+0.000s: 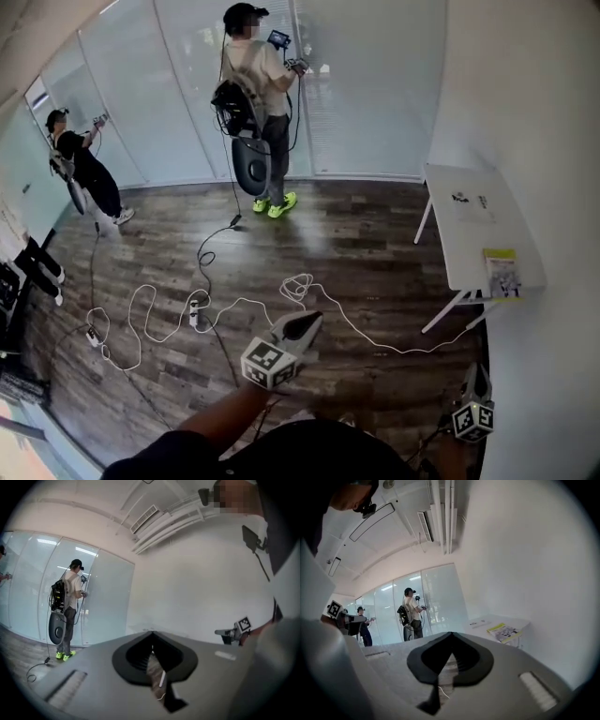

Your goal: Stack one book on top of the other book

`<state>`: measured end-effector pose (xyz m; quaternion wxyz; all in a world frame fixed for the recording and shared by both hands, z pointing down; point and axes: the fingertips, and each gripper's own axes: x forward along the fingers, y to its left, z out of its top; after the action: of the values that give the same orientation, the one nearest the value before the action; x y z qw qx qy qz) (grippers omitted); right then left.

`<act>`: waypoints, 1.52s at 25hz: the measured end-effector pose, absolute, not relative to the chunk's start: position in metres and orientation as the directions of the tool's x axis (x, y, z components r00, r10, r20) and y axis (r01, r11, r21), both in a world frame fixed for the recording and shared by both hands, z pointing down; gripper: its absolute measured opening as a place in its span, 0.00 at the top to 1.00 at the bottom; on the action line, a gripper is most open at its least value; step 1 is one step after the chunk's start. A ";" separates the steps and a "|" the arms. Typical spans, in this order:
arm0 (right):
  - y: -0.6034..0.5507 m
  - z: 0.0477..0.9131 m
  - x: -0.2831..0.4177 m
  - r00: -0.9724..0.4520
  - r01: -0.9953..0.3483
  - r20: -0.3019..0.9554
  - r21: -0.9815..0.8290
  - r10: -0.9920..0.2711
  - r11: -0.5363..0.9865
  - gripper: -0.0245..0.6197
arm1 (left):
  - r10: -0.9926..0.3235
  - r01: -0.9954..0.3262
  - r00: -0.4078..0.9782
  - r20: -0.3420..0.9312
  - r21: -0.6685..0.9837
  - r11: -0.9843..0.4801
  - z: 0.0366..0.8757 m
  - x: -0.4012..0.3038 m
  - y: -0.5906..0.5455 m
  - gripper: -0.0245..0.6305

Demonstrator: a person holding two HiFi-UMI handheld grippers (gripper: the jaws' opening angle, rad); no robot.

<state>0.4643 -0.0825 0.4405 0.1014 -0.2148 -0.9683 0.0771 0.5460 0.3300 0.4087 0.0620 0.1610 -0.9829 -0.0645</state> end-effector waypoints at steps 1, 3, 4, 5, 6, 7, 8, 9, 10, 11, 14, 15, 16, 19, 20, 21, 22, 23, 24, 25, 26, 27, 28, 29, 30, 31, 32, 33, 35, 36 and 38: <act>-0.086 0.440 0.466 -0.889 0.398 0.161 -0.194 0.429 0.897 0.96 | -0.333 -0.318 -0.938 0.097 0.145 0.937 0.408 0.544 0.326 0.96; -0.093 0.439 0.466 -0.892 0.394 0.146 -0.210 0.427 0.895 0.96 | -0.340 -0.325 -0.935 0.103 0.141 0.935 0.406 0.539 0.320 0.96; -0.097 0.438 0.465 -0.895 0.392 0.137 -0.219 0.426 0.894 0.96 | -0.338 -0.323 -0.935 0.110 0.140 0.936 0.405 0.537 0.316 0.96; -0.101 0.439 0.463 -0.897 0.388 0.130 -0.224 0.422 0.894 0.96 | -0.335 -0.319 -0.935 0.114 0.137 0.938 0.403 0.535 0.312 0.95; -0.106 0.440 0.461 -0.900 0.384 0.127 -0.222 0.417 0.896 0.96 | -0.330 -0.315 -0.937 0.115 0.132 0.940 0.402 0.534 0.309 0.95; -0.110 0.442 0.459 -0.900 0.385 0.126 -0.214 0.417 0.898 0.96 | -0.321 -0.306 -0.940 0.116 0.126 0.944 0.399 0.531 0.306 0.95; -0.113 0.446 0.457 -0.898 0.391 0.129 -0.203 0.420 0.898 0.96 | -0.310 -0.296 -0.943 0.119 0.123 0.947 0.397 0.528 0.304 0.95; -0.115 0.450 0.453 -0.895 0.398 0.135 -0.191 0.426 0.897 0.96 | -0.300 -0.285 -0.946 0.122 0.125 0.950 0.397 0.525 0.303 0.96; -0.117 0.456 0.448 -0.892 0.402 0.144 -0.181 0.428 0.898 0.96 | -0.291 -0.275 -0.949 0.124 0.131 0.953 0.397 0.521 0.302 0.96; -0.118 0.460 0.442 -0.891 0.399 0.156 -0.177 0.426 0.900 0.96 | -0.284 -0.266 -0.950 0.127 0.138 0.954 0.398 0.517 0.302 0.96; -0.115 0.460 0.431 -0.898 0.371 0.176 -0.194 0.404 0.908 0.96 | -0.284 -0.265 -0.947 0.150 0.131 0.955 0.398 0.511 0.306 0.96; -0.115 0.460 0.428 -0.900 0.362 0.180 -0.195 0.396 0.912 0.96 | -0.284 -0.267 -0.946 0.157 0.123 0.956 0.399 0.510 0.309 0.95; -0.115 0.461 0.426 -0.903 0.354 0.186 -0.191 0.388 0.915 0.96 | -0.282 -0.265 -0.946 0.162 0.120 0.957 0.401 0.506 0.313 0.95; -0.115 0.468 0.414 -0.909 0.324 0.208 -0.190 0.361 0.927 0.96 | -0.273 -0.255 -0.947 0.168 0.123 0.959 0.409 0.485 0.326 0.96; -0.115 0.470 0.410 -0.911 0.313 0.216 -0.195 0.352 0.930 0.96 | -0.274 -0.255 -0.947 0.169 0.125 0.959 0.412 0.476 0.328 0.96; -0.115 0.470 0.405 -0.911 0.306 0.223 -0.197 0.346 0.931 0.96 | -0.276 -0.257 -0.947 0.167 0.126 0.958 0.414 0.467 0.329 0.96; -0.115 0.470 0.402 -0.911 0.303 0.229 -0.195 0.343 0.933 0.96 | -0.282 -0.264 -0.946 0.162 0.125 0.956 0.414 0.459 0.328 0.96; -0.115 0.469 0.398 -0.911 0.302 0.233 -0.187 0.341 0.935 0.96 | -0.291 -0.275 -0.944 0.156 0.120 0.954 0.415 0.450 0.327 0.96; -0.115 0.467 0.395 -0.912 0.300 0.235 -0.176 0.336 0.938 0.96 | -0.302 -0.287 -0.941 0.152 0.113 0.951 0.416 0.440 0.327 0.96; -0.116 0.466 0.390 -0.916 0.291 0.236 -0.167 0.325 0.942 0.96 | -0.314 -0.300 -0.938 0.148 0.107 0.948 0.417 0.430 0.327 0.96; -0.118 0.466 0.386 -0.921 0.277 0.236 -0.162 0.310 0.947 0.96 | -0.327 -0.314 -0.934 0.145 0.105 0.944 0.418 0.420 0.328 0.96; -0.119 0.466 0.380 -0.926 0.260 0.239 -0.159 0.293 0.952 0.96 | -0.338 -0.326 -0.930 0.141 0.106 0.940 0.420 0.410 0.329 0.96; -0.119 0.466 0.374 -0.930 0.246 0.242 -0.157 0.278 0.957 0.96 | -0.348 -0.336 -0.928 0.136 0.106 0.936 0.421 0.400 0.332 0.96; -0.117 0.466 0.367 -0.932 0.235 0.244 -0.155 0.268 0.960 0.96 | -0.357 -0.345 -0.925 0.130 0.106 0.933 0.420 0.390 0.334 0.96; -0.114 0.466 0.360 -0.933 0.229 0.246 -0.155 0.262 0.961 0.96 | -0.366 -0.354 -0.922 0.125 0.104 0.929 0.419 0.380 0.337 0.96; -0.108 0.467 0.353 -0.933 0.226 0.247 -0.161 0.261 0.961 0.96 | -0.375 -0.365 -0.919 0.121 0.098 0.926 0.418 0.369 0.341 0.95; -0.101 0.468 0.345 -0.932 0.225 0.248 -0.173 0.263 0.959 0.96 | -0.383 -0.374 -0.916 0.118 0.086 0.923 0.417 0.358 0.345 0.96; -0.094 0.469 0.336 -0.932 0.224 0.248 -0.187 0.266 0.957 0.96 | -0.387 -0.381 -0.914 0.118 0.071 0.922 0.416 0.348 0.351 0.96; -0.077 0.467 0.318 -0.934 0.221 0.239 -0.196 0.265 0.955 0.96 | -0.383 -0.379 -0.915 0.124 0.052 0.924 0.420 0.330 0.368 0.96; -0.068 0.463 0.309 -0.936 0.222 0.230 -0.195 0.265 0.955 0.96 | -0.378 -0.374 -0.917 0.127 0.054 0.926 0.422 0.321 0.378 0.95; -0.047 0.455 0.289 -0.941 0.226 0.214 -0.186 0.264 0.956 0.96 | -0.378 -0.373 -0.916 0.133 0.063 0.926 0.425 0.304 0.398 0.96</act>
<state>0.2894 -0.0468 0.4553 0.1190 -0.1247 -0.9818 0.0796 0.3037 0.3979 0.4246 0.0717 0.1917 -0.9787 -0.0184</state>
